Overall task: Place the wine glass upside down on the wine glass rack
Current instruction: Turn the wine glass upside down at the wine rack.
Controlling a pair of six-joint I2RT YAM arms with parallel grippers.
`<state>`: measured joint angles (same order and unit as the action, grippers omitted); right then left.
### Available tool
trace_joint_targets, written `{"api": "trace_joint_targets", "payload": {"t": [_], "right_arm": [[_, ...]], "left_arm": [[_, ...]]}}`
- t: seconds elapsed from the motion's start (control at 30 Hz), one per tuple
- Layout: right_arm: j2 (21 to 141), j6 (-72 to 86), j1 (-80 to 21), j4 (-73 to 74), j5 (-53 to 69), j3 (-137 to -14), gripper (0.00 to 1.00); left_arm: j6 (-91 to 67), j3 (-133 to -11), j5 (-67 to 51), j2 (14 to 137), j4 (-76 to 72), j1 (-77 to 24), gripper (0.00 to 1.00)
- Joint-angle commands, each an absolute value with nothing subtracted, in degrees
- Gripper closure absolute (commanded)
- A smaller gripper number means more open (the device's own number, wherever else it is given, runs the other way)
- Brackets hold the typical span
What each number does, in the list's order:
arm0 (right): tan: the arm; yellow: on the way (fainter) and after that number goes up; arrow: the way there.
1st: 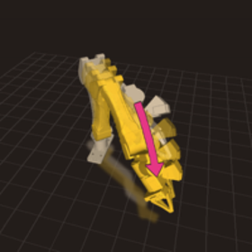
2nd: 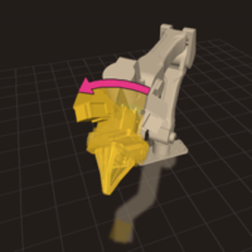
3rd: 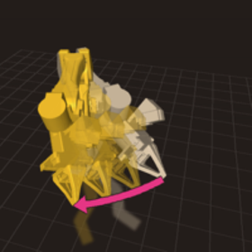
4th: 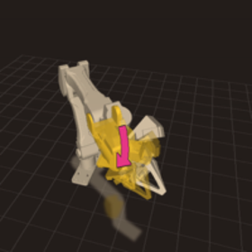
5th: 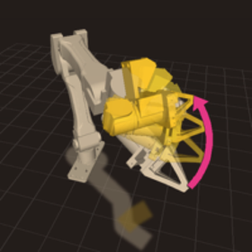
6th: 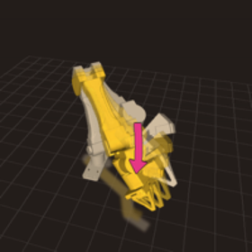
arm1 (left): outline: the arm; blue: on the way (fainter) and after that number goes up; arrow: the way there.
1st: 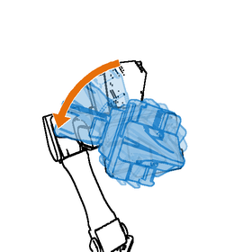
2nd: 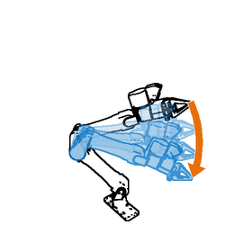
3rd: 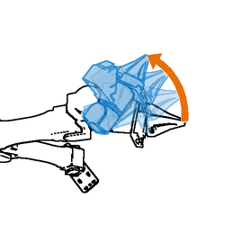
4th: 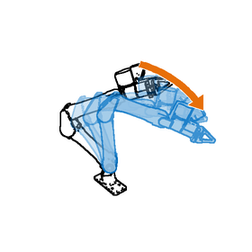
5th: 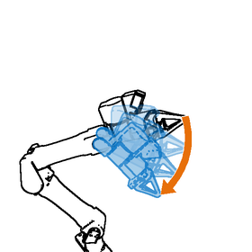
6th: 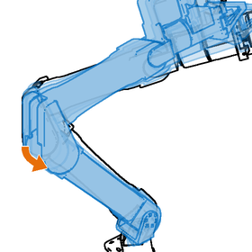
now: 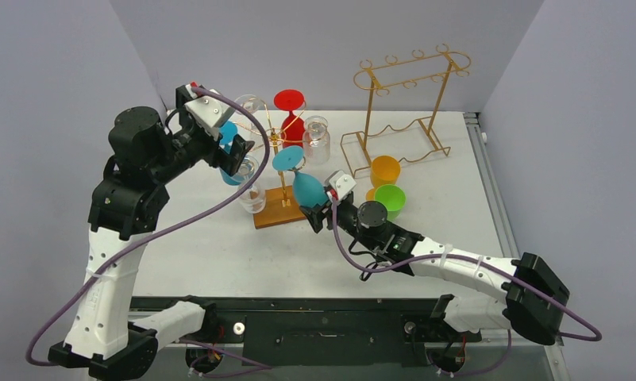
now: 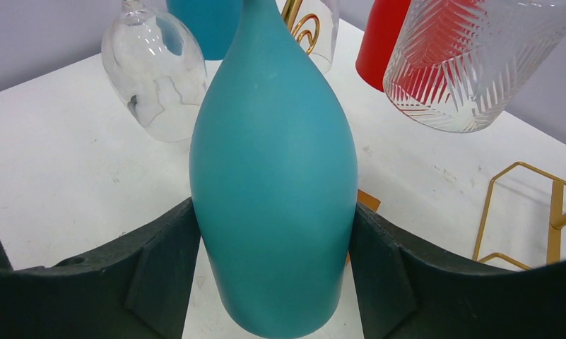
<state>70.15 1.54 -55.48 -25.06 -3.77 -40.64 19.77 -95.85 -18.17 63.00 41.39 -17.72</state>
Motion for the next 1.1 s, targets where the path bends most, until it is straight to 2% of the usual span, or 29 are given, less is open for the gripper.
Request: {"api": "trace_joint_targets", "payload": {"t": [0.0,0.4,1.07], "right_arm": [[71.9,0.9,-55.8,-34.7,-5.9,-39.1,0.61],[77.5,-8.0,-56.5,-44.1,-6.4,-40.5,0.68],[75.3,-2.9,-56.3,-55.5,-10.2,-33.2,0.72]], "left_arm": [[18.5,-97.3,-17.1,64.1,40.9,-17.9,0.04],[18.1,-97.1,-17.1,65.0,40.5,-17.9,0.04],[17.8,-97.9,-16.6,66.5,39.9,-17.9,0.04]]}}
